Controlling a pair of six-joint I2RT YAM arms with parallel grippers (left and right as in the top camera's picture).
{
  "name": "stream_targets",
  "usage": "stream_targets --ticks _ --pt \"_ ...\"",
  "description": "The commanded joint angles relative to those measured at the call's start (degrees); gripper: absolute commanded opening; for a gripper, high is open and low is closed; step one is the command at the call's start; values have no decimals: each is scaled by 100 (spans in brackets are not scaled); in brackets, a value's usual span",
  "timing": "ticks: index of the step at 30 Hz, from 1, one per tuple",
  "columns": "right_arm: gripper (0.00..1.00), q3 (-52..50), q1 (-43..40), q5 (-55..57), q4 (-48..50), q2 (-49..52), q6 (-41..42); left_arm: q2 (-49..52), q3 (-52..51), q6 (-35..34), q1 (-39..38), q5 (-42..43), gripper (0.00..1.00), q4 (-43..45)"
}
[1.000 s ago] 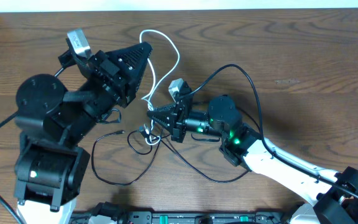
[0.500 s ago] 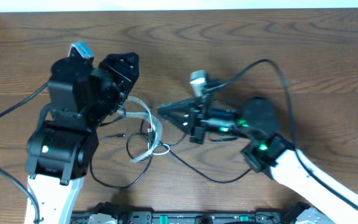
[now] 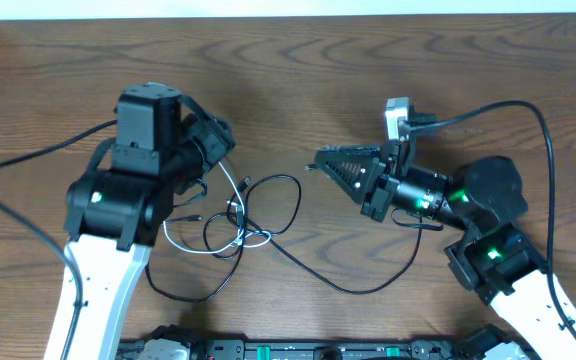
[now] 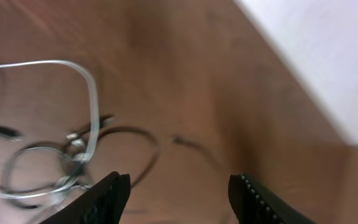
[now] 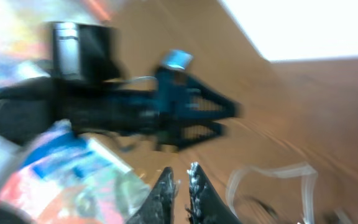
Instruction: Untangle cables
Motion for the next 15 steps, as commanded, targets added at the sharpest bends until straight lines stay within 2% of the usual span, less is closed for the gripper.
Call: stream_targets --ticks 1,3,5,7,11,15 --pt "21 -7 -120 734 -763 94 -81 428 -17 868 -13 -114 56 -317" --pt "39 -7 -120 1158 -1340 166 -79 780 -55 863 -20 -114 56 -581" --pt "54 -9 -120 1370 -1609 232 -79 1143 -57 861 -59 -111 49 -763" --pt "70 -9 -120 1521 -1801 297 -79 1558 -57 866 -129 -114 49 -846" --pt "79 -7 -120 1727 -2111 337 -81 2356 -57 863 -208 -114 49 -839" --pt "84 -9 -122 2015 -2503 337 -81 3051 -57 866 -216 -116 49 -841"
